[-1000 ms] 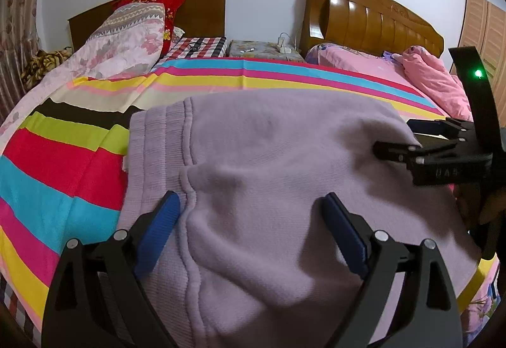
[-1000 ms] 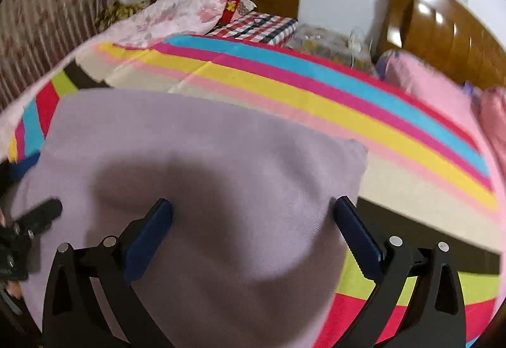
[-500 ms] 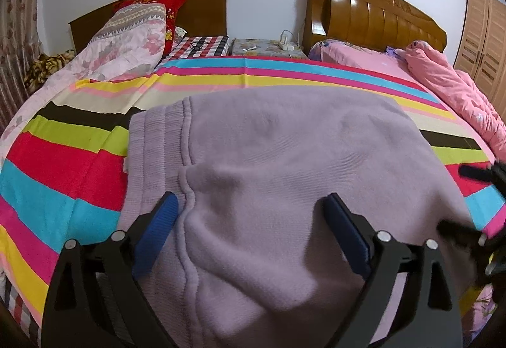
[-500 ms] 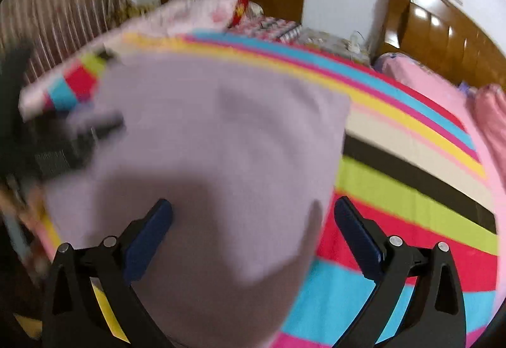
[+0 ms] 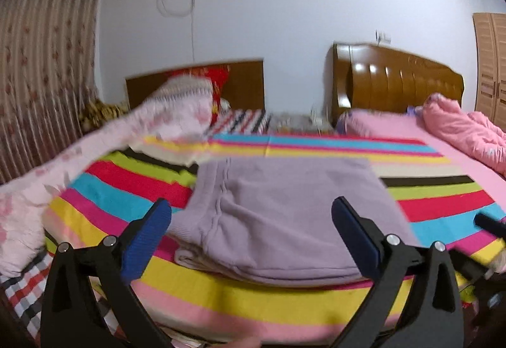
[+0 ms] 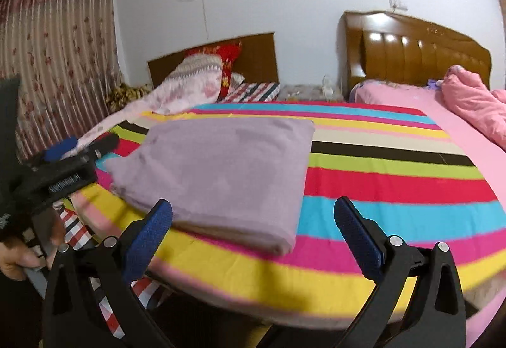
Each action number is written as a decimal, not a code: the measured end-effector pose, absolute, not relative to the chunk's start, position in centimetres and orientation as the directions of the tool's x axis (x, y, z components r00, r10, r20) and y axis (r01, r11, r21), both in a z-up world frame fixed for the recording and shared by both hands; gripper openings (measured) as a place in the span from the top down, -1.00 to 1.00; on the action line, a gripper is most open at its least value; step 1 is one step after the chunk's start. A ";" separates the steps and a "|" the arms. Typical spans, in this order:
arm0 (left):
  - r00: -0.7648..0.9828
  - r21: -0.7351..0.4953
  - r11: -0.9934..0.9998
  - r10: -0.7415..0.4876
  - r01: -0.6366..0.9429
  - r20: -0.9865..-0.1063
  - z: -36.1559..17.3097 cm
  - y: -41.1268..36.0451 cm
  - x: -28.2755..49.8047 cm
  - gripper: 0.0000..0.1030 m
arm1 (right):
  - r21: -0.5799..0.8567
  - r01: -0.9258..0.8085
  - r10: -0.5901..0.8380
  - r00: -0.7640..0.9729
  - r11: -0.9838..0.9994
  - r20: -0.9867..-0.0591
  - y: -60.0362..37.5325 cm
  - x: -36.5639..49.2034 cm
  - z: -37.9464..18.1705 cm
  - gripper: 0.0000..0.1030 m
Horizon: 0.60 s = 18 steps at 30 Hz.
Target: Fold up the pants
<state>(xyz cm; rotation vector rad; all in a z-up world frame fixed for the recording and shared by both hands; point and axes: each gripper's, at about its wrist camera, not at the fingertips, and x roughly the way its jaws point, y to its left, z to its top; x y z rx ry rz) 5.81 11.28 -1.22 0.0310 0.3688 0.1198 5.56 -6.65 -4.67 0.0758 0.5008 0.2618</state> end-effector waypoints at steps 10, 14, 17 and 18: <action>0.926 0.084 0.973 0.230 -0.215 -0.299 1.0 9.2 -1.5 -0.97 | 0.208 -0.156 0.222 0.911 0.966 -0.349 -8.9 -0.2 -3.3 -0.91; 0.913 0.074 0.985 0.170 -0.154 -0.369 -0.5 8.4 -2.9 -0.97 | 0.206 -0.160 0.227 0.905 0.965 -0.360 -8.4 -0.4 -3.9 -0.91; 0.891 0.023 0.988 0.146 -0.151 -0.429 -2.0 8.4 -2.9 -0.97 | 0.186 -0.170 0.228 0.903 0.968 -0.364 -7.8 -0.5 -4.3 -0.91; 0.884 0.018 0.988 0.145 -0.153 -0.445 -2.4 8.3 -3.0 -0.97 | 0.185 -0.175 0.233 0.899 0.967 -0.370 -7.7 -0.5 -4.5 -0.91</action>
